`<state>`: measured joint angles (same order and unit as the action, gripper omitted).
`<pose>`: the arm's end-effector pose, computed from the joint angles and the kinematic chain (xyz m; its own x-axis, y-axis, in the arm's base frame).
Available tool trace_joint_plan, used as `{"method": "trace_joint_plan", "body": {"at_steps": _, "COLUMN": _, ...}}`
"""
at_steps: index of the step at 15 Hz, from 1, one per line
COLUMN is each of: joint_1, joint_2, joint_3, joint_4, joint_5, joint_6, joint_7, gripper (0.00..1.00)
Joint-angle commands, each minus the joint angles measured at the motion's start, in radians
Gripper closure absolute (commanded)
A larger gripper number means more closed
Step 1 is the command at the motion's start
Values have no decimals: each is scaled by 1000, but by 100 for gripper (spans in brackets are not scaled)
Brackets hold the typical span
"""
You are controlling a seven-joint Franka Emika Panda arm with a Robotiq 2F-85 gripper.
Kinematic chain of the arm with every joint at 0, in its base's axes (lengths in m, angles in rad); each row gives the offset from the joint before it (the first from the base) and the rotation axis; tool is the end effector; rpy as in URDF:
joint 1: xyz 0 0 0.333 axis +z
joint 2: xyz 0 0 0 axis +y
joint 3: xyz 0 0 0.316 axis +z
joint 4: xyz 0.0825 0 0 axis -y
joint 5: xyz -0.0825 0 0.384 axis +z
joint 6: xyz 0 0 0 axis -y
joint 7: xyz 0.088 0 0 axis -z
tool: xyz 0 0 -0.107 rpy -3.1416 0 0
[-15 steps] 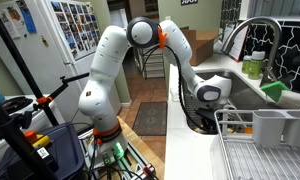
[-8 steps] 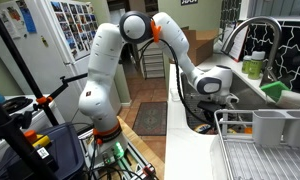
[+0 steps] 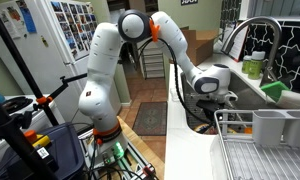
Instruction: Remove the black and silver serving spoon from the sink and put it in the drying rack
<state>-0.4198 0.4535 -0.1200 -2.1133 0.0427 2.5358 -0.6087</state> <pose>0.4934 -0.2966 0.1956 0.9983 0.0445 -0.0385 0.0449 -0.9990 0.0086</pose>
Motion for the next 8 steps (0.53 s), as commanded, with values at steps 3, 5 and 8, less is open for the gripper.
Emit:
{"method": "trace_joint_plan", "body": {"at_steps": 3, "joint_1": -20, "joint_2": -43, "joint_3": 23, "joint_4": -79, "joint_5": 37, "joint_6": 145, "joint_7": -2, "gripper": 95}}
{"method": "trace_joint_plan", "body": {"at_steps": 5, "joint_1": -31, "joint_2": -71, "joint_3": 30, "joint_4": -101, "joint_5": 48, "joint_6": 175, "joint_7": -9, "gripper": 95}}
{"method": "trace_joint_plan", "body": {"at_steps": 8, "joint_1": -63, "joint_2": -111, "joint_3": 56, "joint_4": -117, "joint_5": 97, "joint_6": 181, "joint_7": -39, "gripper": 95}}
